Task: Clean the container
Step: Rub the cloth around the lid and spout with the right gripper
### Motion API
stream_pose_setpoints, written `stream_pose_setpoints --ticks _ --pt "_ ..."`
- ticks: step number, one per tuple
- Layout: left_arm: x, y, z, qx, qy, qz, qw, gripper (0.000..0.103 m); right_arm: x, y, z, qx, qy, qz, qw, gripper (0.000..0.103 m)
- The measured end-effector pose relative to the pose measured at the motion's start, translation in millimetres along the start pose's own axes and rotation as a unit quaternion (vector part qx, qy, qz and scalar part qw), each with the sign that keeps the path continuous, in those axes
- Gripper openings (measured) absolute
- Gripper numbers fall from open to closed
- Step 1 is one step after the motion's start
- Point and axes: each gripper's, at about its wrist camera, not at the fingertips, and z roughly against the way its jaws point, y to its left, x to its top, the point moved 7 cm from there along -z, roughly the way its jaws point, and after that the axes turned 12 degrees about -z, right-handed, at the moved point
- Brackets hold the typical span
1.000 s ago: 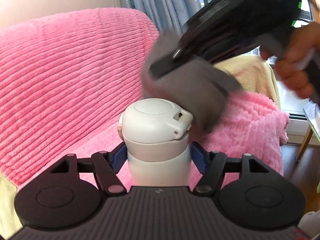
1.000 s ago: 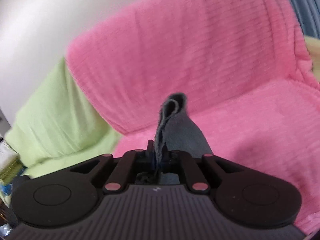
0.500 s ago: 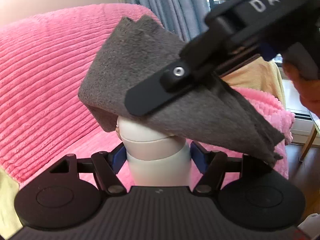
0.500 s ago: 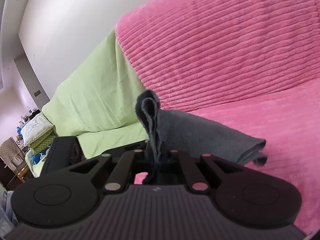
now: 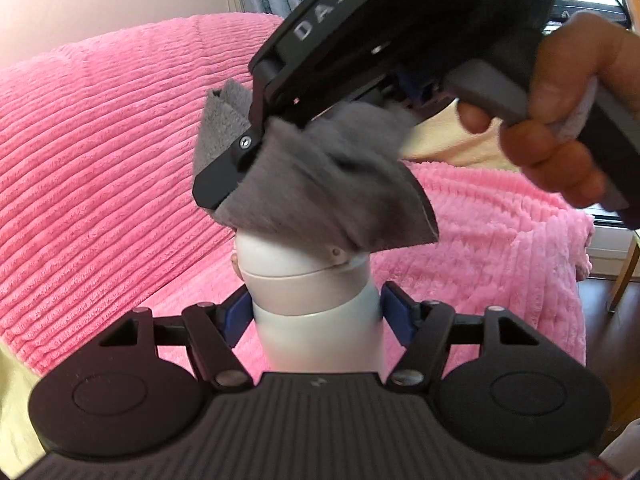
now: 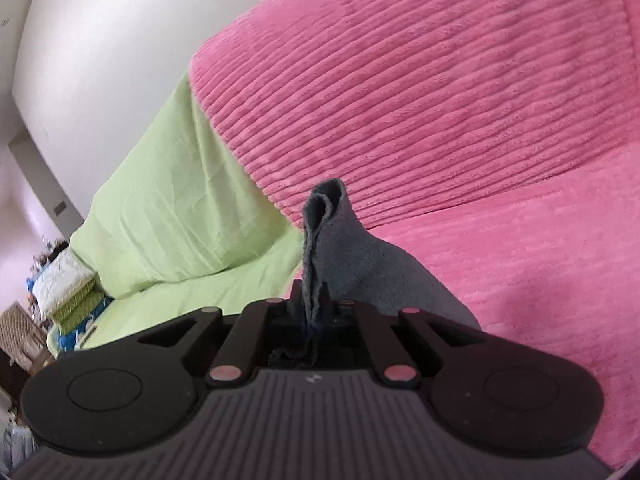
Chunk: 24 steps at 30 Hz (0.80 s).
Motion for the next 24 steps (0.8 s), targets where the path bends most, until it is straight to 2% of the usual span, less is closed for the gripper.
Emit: stream_pose_setpoints --ticks 5,9,12,15,18,22,24 --pt "1 -7 8 -0.001 -0.005 -0.005 1.0 0.069 8 -24 -11 -0.019 -0.011 -0.039 0.999 0.003" --pt "0 -9 8 -0.002 -0.009 -0.007 0.9999 0.069 5 -44 -10 0.003 -0.021 -0.09 0.996 0.003" --pt "0 -10 9 -0.003 -0.011 -0.01 0.9999 0.069 1 -51 -7 0.003 -0.032 -0.111 0.993 0.003" --pt "0 -4 5 -0.009 -0.011 0.007 0.9999 0.07 -8 -67 -3 0.015 -0.047 -0.165 0.985 0.003" --pt "-6 -5 10 -0.005 -0.003 0.014 0.9999 0.07 -25 -88 -5 0.041 -0.064 -0.242 0.967 0.003" --pt "-10 -6 17 0.0 0.004 0.022 0.9998 0.07 -60 -114 -16 -0.006 -0.052 -0.273 0.96 0.004" --pt "-9 -1 12 -0.002 0.005 0.021 0.9998 0.07 -69 -122 -12 -0.023 -0.061 -0.275 0.959 0.005"
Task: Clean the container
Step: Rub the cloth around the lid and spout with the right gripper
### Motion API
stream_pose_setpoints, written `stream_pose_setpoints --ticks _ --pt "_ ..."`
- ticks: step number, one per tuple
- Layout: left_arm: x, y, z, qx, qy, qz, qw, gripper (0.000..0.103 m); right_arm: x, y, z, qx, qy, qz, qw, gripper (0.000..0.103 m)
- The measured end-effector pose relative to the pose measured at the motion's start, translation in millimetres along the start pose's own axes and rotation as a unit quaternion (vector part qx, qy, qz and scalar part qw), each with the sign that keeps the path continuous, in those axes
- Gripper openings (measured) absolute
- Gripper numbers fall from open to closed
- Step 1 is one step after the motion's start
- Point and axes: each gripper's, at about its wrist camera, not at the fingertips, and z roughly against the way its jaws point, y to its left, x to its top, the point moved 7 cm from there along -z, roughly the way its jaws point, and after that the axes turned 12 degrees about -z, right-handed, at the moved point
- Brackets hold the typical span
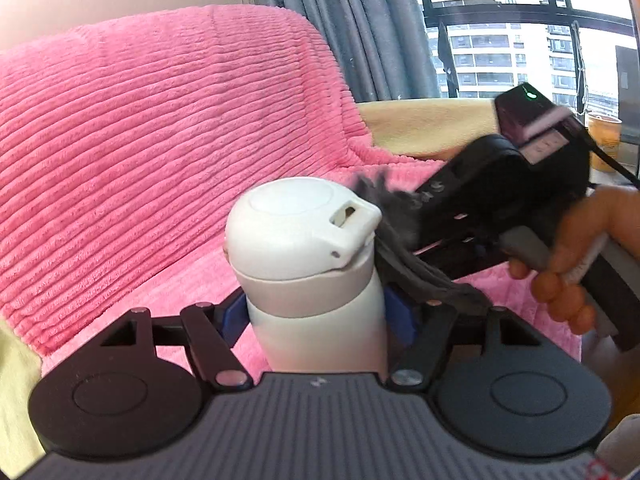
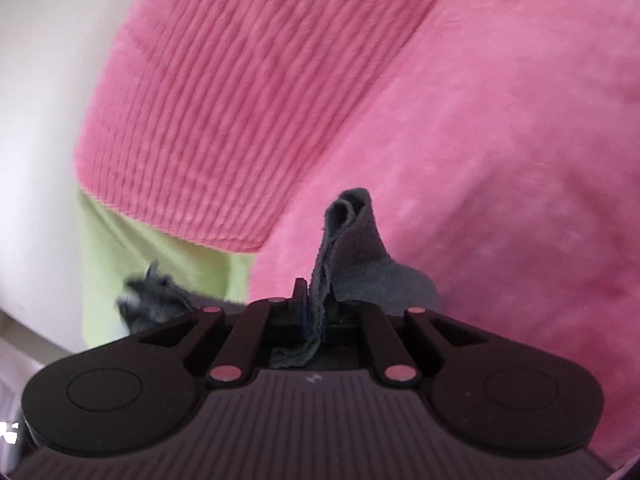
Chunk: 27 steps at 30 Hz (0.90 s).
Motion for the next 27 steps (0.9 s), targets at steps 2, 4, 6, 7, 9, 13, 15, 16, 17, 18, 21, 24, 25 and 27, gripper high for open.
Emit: stream_pose_setpoints --ticks 2,4,6,7,9,13,15,16,17,18,21,24,25,27 --pt "1 -4 2 0.001 -0.002 -0.009 1.0 0.07 2 6 14 0.02 -0.022 0.006 1.0 0.005" --pt "4 -5 -2 0.003 -0.004 -0.018 0.9998 0.07 4 27 31 0.041 -0.039 0.043 0.997 0.005" --pt "5 -10 -4 0.007 -0.007 -0.029 0.9995 0.07 0 61 50 0.066 -0.044 0.106 0.991 0.005" --pt "6 -11 -5 0.008 -0.007 -0.033 0.9994 0.07 -5 80 56 0.075 -0.036 0.14 0.987 0.005" --pt "9 -11 -9 0.01 -0.009 -0.041 0.9991 0.07 -17 114 65 0.082 -0.016 0.212 0.974 0.005" --pt "10 -14 -11 0.011 -0.01 -0.053 0.9985 0.07 -49 145 44 0.052 0.048 0.317 0.946 0.005" --pt "10 -16 -12 0.013 -0.009 -0.061 0.998 0.07 -58 148 29 0.016 0.069 0.357 0.932 0.005" --pt "10 -16 -13 0.014 -0.008 -0.063 0.9979 0.07 -59 148 24 0.009 0.073 0.365 0.928 0.004" --pt "10 -16 -13 0.015 -0.008 -0.066 0.9977 0.07 -59 149 20 0.002 0.076 0.373 0.925 0.003" --pt "11 -16 -14 0.016 -0.007 -0.07 0.9974 0.07 -60 149 15 -0.004 0.08 0.381 0.921 0.002" --pt "12 -20 -15 0.017 -0.01 -0.085 0.9962 0.07 -59 154 5 -0.037 0.087 0.411 0.907 0.002" --pt "13 -23 -16 0.02 -0.013 -0.093 0.9953 0.07 -53 155 -6 -0.065 0.093 0.421 0.9 0.001" --pt "12 -22 -17 0.021 -0.013 -0.089 0.9957 0.07 -47 153 -11 -0.058 0.097 0.405 0.907 0.001" --pt "12 -17 -18 0.02 -0.011 -0.079 0.9966 0.07 -34 148 -21 -0.044 0.106 0.372 0.921 0.001"
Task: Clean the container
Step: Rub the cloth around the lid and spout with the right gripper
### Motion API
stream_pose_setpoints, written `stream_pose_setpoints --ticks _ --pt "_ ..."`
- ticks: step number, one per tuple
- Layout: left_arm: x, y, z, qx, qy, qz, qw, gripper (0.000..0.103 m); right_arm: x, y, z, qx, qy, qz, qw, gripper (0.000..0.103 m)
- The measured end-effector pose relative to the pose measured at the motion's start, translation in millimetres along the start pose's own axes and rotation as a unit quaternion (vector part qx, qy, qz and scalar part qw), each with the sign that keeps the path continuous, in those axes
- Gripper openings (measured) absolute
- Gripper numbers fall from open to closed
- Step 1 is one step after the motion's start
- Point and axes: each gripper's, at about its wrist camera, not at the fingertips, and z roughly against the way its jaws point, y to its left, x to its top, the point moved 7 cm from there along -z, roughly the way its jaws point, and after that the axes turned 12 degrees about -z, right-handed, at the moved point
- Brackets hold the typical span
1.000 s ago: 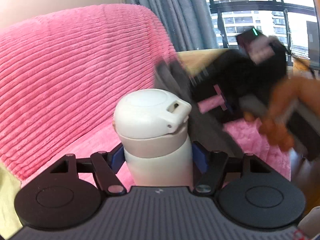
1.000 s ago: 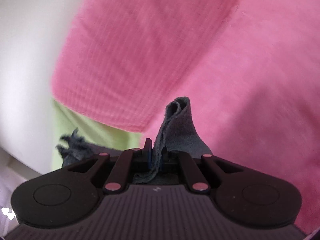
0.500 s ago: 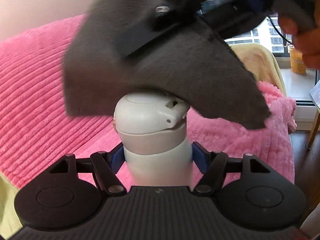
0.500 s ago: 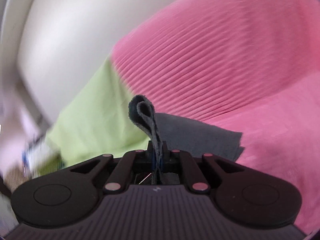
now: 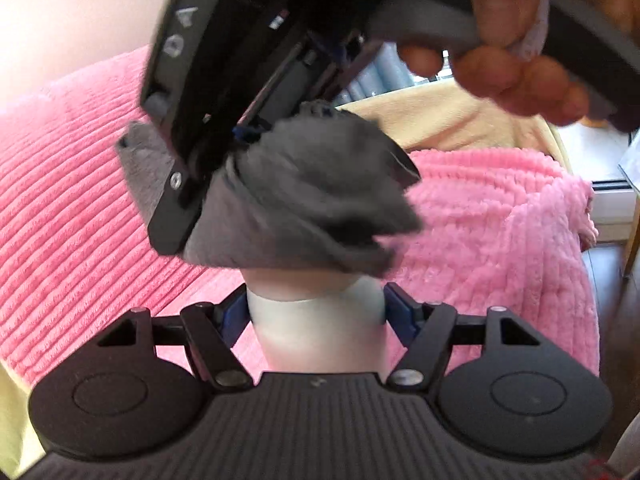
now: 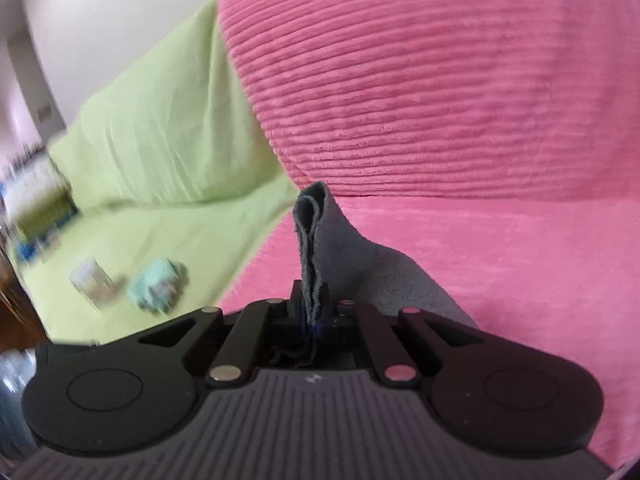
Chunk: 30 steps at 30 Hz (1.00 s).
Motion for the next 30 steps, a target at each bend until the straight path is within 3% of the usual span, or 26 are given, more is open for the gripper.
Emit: stream_pose_setpoints --ticks 3,6,8,9,11,13,15,20,25,30 --pt "-1 3 -1 -0.001 0.0 0.001 1.0 0.071 6 -23 -1 0.05 -0.006 -0.09 0.995 0.001" --pt "-2 3 2 -0.003 -0.004 -0.008 1.0 0.071 9 -53 -3 0.097 -0.009 -0.191 0.977 0.001" --pt "-5 0 6 -0.002 -0.008 -0.016 0.9998 0.07 6 -74 -10 0.135 0.014 -0.259 0.956 0.001" --pt "-6 -1 9 -0.003 -0.01 -0.02 0.9998 0.071 4 -85 -14 0.163 0.029 -0.296 0.941 0.001" --pt "-9 -3 14 -0.009 -0.013 -0.023 0.9996 0.071 0 -96 -21 0.215 0.062 -0.336 0.915 0.001" --pt "-12 -9 22 -0.016 -0.015 -0.024 0.9995 0.071 -5 -99 -25 0.249 0.098 -0.35 0.897 0.001" --pt "-11 -15 25 -0.017 -0.016 -0.027 0.9994 0.071 -5 -97 -27 0.252 0.125 -0.341 0.897 0.0" --pt "-2 -18 15 -0.019 -0.016 -0.03 0.9993 0.071 2 -93 -32 0.215 0.164 -0.305 0.913 0.0" --pt "-1 -22 15 -0.025 -0.021 -0.038 0.9988 0.071 -14 -111 -54 0.163 0.206 -0.316 0.912 0.004" --pt "-3 -14 12 -0.03 -0.019 -0.011 0.9993 0.071 -39 -142 -62 0.121 0.161 -0.343 0.918 0.005"
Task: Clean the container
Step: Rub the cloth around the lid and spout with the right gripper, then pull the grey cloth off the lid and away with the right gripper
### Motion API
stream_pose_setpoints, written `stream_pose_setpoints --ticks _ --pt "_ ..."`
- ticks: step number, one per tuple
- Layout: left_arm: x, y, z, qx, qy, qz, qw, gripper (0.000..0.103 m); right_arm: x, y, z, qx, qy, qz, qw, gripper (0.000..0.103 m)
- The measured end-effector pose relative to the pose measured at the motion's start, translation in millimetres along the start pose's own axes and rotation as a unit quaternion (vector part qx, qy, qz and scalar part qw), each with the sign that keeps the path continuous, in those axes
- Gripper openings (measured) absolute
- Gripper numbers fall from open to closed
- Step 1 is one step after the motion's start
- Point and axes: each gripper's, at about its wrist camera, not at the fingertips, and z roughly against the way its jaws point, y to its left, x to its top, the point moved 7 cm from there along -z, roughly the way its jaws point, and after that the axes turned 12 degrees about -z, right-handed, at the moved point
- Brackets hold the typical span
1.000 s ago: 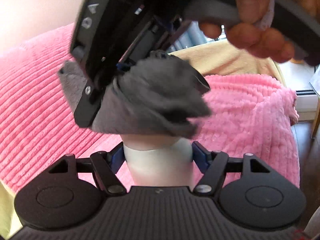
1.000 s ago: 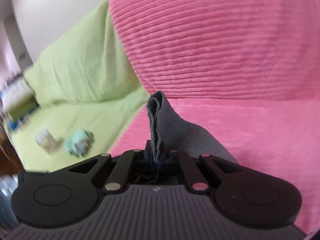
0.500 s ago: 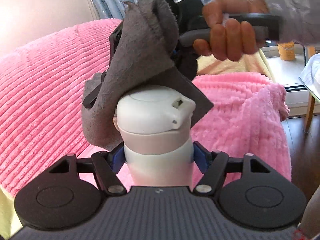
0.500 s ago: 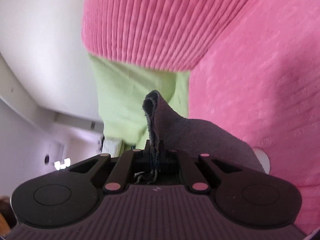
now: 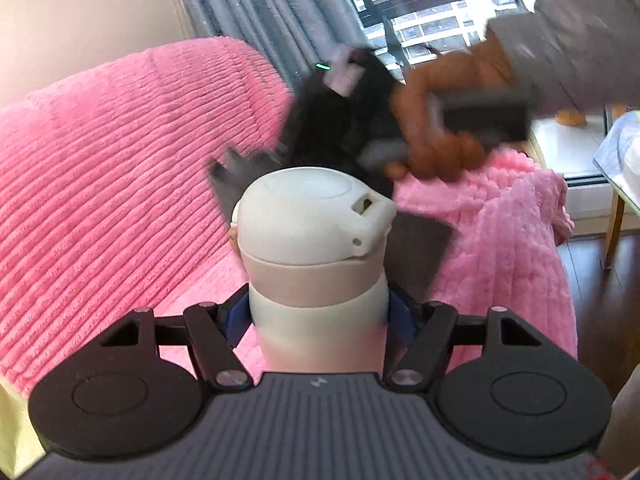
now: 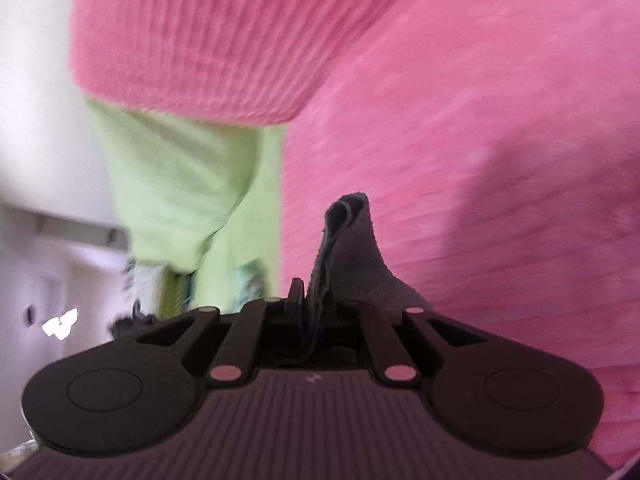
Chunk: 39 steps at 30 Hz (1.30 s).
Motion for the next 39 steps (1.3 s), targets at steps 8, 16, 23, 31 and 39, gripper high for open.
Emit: stream_pose_setpoints --ticks 8,16,23,31,39 --pt "-11 36 -3 -0.009 0.006 0.102 0.9947 0.071 -64 -7 92 0.18 -0.238 0.072 0.952 0.005" --pt "-11 41 -11 -0.013 0.014 0.112 0.9936 0.071 -125 21 71 0.243 -0.192 0.152 0.939 0.005" --pt "-18 49 -16 -0.012 0.019 0.14 0.9899 0.071 -113 8 60 0.229 -0.196 0.12 0.946 0.001" --pt "-17 53 -12 -0.03 0.02 0.159 0.9865 0.069 -121 -56 80 0.196 -0.276 -0.003 0.941 0.005" --pt "-1 56 -14 -0.024 0.003 0.169 0.9854 0.068 -123 -61 62 0.215 -0.29 -0.034 0.932 0.005"
